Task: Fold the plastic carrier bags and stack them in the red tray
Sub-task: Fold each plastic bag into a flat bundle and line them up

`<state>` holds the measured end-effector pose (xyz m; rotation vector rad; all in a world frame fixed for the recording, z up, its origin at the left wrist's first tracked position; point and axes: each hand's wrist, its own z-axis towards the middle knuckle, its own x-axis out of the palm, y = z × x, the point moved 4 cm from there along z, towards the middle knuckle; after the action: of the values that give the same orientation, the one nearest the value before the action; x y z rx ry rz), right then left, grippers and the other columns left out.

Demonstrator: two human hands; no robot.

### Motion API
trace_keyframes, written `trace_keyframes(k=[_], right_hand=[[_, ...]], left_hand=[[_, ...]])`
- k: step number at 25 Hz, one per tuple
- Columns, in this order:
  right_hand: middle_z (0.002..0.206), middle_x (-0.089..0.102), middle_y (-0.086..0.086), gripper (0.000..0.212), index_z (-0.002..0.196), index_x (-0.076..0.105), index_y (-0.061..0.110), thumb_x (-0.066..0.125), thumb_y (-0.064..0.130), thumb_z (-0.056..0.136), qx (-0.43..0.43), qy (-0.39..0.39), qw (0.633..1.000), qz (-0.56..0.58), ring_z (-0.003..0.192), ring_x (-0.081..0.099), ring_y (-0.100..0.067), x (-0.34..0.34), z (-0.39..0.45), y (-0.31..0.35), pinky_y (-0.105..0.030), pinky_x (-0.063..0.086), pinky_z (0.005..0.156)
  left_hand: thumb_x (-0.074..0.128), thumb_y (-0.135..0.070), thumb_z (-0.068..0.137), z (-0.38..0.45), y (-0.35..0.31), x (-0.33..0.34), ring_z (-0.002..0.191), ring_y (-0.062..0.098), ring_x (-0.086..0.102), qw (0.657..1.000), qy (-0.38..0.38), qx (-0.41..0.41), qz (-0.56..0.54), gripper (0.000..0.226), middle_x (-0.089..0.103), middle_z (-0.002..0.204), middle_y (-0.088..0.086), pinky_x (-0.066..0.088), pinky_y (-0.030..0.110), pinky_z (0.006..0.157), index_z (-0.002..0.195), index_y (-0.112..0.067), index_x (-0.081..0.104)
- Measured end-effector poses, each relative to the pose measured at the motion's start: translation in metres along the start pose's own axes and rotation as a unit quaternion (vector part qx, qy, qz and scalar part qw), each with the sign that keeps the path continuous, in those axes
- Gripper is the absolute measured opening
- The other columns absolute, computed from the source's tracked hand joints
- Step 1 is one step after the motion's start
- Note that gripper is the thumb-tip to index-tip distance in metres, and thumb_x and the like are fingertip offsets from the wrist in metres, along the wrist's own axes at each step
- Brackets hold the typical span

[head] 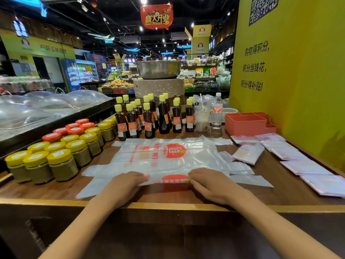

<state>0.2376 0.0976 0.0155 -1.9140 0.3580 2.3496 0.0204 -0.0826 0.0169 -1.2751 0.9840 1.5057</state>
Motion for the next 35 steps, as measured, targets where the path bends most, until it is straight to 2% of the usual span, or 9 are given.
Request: trace_keyframes(k=[3, 6, 11, 14, 17, 20, 25, 30, 35], right_hand=[[0.118, 0.063, 0.012, 0.029, 0.122, 0.061, 0.031, 0.041, 0.041, 0.103, -0.003, 0.022, 1.0, -0.017, 0.108, 0.055, -0.006, -0.008, -0.015, -0.004, -0.03, 0.048, 0.093], [0.112, 0.067, 0.01, 0.026, 0.115, 0.062, 0.03, 0.041, 0.04, 0.104, 0.007, 0.029, 0.999, -0.03, 0.101, 0.058, -0.008, -0.018, -0.022, -0.004, -0.031, 0.048, 0.087], [0.118, 0.07, 0.005, 0.029, 0.127, 0.061, 0.028, 0.049, 0.038, 0.102, 0.025, -0.007, 0.999, -0.038, 0.108, 0.062, -0.016, -0.046, 0.014, -0.009, -0.029, 0.044, 0.076], [0.13, 0.066, 0.002, 0.038, 0.137, 0.056, 0.028, 0.056, 0.033, 0.1, 0.057, -0.029, 0.994, -0.087, 0.119, 0.059, -0.022, -0.046, 0.054, -0.017, -0.034, 0.046, 0.093], [0.136, 0.06, -0.003, 0.042, 0.139, 0.051, 0.022, 0.056, 0.021, 0.097, 0.104, -0.071, 0.984, -0.13, 0.125, 0.053, -0.025, -0.024, 0.086, -0.011, -0.037, 0.034, 0.108], [0.148, 0.048, -0.005, 0.045, 0.145, 0.046, 0.018, 0.047, 0.027, 0.101, 0.084, -0.077, 0.992, -0.062, 0.138, 0.041, -0.024, 0.01, 0.104, 0.022, -0.04, 0.022, 0.119], [0.168, 0.014, -0.003, 0.057, 0.159, 0.02, 0.023, 0.025, 0.044, 0.107, 0.104, 0.033, 0.994, 0.003, 0.155, 0.008, -0.022, 0.068, 0.11, 0.042, -0.048, 0.004, 0.125], [0.169, 0.003, 0.003, 0.062, 0.161, 0.01, 0.03, 0.017, 0.056, 0.105, 0.128, 0.065, 0.99, 0.01, 0.155, -0.001, -0.018, 0.072, 0.105, 0.021, -0.044, -0.003, 0.124], [0.169, -0.002, 0.003, 0.063, 0.161, 0.005, 0.029, 0.014, 0.057, 0.105, 0.191, 0.08, 0.978, -0.003, 0.155, -0.004, -0.017, 0.054, 0.066, -0.044, -0.044, -0.004, 0.125]], left_hand=[[0.043, -0.042, 0.104, -0.013, 0.008, -0.002, 0.121, 0.005, 0.055, 0.998, 0.05, 0.01, -0.037, 0.028, 0.059, 0.131, -0.021, 0.04, 0.019, 0.101, 0.126, -0.041, 0.061], [0.05, -0.05, 0.1, -0.023, 0.023, -0.012, 0.114, -0.003, 0.054, 0.995, 0.093, -0.014, -0.04, 0.026, 0.06, 0.128, -0.025, 0.045, 0.022, 0.099, 0.125, -0.049, 0.058], [0.056, -0.044, 0.098, -0.008, 0.029, -0.057, 0.112, 0.0, 0.055, 0.998, 0.047, -0.037, -0.036, 0.032, 0.06, 0.127, -0.02, 0.048, 0.023, 0.094, 0.129, -0.041, 0.056], [0.057, -0.032, 0.099, 0.017, 0.024, -0.056, 0.133, 0.011, 0.046, 0.995, -0.046, -0.068, 0.05, 0.049, 0.05, 0.146, -0.011, 0.037, 0.033, 0.112, 0.146, -0.033, 0.043], [0.052, -0.029, 0.1, 0.04, 0.014, -0.027, 0.147, 0.013, 0.027, 0.989, -0.093, -0.104, 0.056, 0.06, 0.033, 0.16, -0.006, 0.014, 0.039, 0.122, 0.155, -0.028, 0.028], [0.038, -0.04, 0.105, 0.048, 0.007, 0.01, 0.153, 0.013, 0.011, 0.993, -0.039, -0.112, -0.017, 0.06, 0.015, 0.166, -0.005, 0.002, 0.039, 0.123, 0.159, -0.028, 0.016], [0.021, -0.05, 0.106, 0.05, 0.013, 0.056, 0.153, 0.011, -0.002, 0.99, 0.061, -0.11, -0.063, 0.06, 0.001, 0.167, -0.007, -0.002, 0.039, 0.123, 0.159, -0.031, 0.004], [0.018, -0.058, 0.103, 0.051, 0.024, 0.06, 0.153, 0.01, -0.006, 0.987, 0.091, -0.115, -0.062, 0.065, -0.005, 0.167, -0.008, -0.003, 0.039, 0.123, 0.159, -0.031, -0.001], [0.018, -0.061, 0.101, 0.03, 0.07, 0.058, 0.154, 0.014, -0.005, 0.977, 0.1, -0.177, -0.063, 0.069, -0.006, 0.167, -0.004, -0.002, 0.043, 0.124, 0.159, -0.029, 0.0]])
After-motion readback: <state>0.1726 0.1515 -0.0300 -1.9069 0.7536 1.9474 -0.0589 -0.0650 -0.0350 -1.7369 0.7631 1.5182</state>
